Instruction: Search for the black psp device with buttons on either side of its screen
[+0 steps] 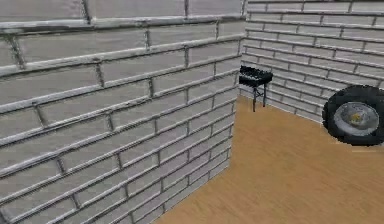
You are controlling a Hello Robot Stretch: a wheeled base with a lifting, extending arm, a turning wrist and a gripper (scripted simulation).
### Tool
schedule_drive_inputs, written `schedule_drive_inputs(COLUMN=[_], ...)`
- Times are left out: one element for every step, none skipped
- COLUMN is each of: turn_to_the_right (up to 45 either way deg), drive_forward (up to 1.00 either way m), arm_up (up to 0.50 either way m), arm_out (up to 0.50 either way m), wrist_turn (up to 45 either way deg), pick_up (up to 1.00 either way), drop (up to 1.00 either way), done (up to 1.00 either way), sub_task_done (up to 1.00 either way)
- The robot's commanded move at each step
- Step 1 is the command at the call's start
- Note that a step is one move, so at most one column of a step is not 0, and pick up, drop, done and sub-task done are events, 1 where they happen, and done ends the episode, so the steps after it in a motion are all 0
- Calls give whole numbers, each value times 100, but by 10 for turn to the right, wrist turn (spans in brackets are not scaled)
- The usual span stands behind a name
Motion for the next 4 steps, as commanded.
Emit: schedule_drive_inputs(turn_to_the_right=[0, 420, 0, 0], drive_forward=[40, 0, 100, 30], arm_up=[0, 0, 0, 0], arm_out=[0, 0, 0, 0], wrist_turn=[0, 0, 0, 0], pick_up=[0, 0, 0, 0], drop=[0, 0, 0, 0], done=[0, 0, 0, 0], sub_task_done=[0, 0, 0, 0])
